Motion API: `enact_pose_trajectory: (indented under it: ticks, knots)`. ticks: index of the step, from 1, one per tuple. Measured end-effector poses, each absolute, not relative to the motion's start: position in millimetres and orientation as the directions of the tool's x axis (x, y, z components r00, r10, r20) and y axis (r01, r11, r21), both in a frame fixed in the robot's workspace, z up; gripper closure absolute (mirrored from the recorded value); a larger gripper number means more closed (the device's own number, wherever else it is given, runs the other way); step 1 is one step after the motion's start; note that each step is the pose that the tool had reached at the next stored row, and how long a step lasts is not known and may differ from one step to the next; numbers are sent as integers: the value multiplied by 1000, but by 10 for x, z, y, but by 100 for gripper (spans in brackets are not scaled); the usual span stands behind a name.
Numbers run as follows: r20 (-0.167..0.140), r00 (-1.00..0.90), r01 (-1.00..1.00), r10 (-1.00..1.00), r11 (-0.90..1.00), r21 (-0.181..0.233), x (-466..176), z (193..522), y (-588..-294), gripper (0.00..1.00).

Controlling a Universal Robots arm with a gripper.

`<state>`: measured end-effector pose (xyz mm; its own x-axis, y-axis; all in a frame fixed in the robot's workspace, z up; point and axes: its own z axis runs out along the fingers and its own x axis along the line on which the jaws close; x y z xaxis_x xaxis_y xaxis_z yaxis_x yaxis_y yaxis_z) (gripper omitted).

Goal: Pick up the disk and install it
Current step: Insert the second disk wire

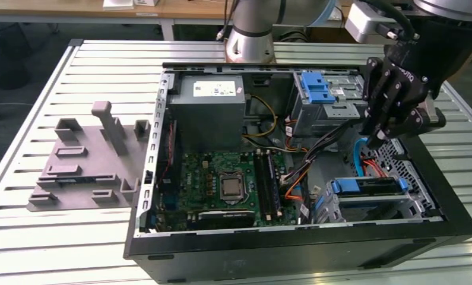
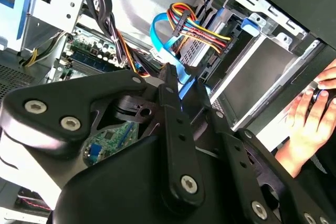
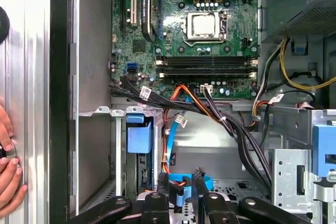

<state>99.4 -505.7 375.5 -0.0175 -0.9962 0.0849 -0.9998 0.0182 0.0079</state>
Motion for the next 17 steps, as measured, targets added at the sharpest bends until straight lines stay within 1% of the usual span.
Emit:
enact_pose_trajectory:
  ticks: [6, 8, 10, 14, 17]
  knots:
    - [90, -18, -1000, -996, 18, 6, 994, 3710, -5057, 70]
    - [92, -18, -1000, -996, 18, 6, 994, 3696, -5057, 83]
    - [92, -18, -1000, -996, 18, 6, 994, 3684, -5057, 84]
    - [83, -18, -1000, -996, 18, 5, 993, 3664, -5064, 84]
    - [84, -18, -1000, -996, 18, 4, 994, 3658, -5064, 84]
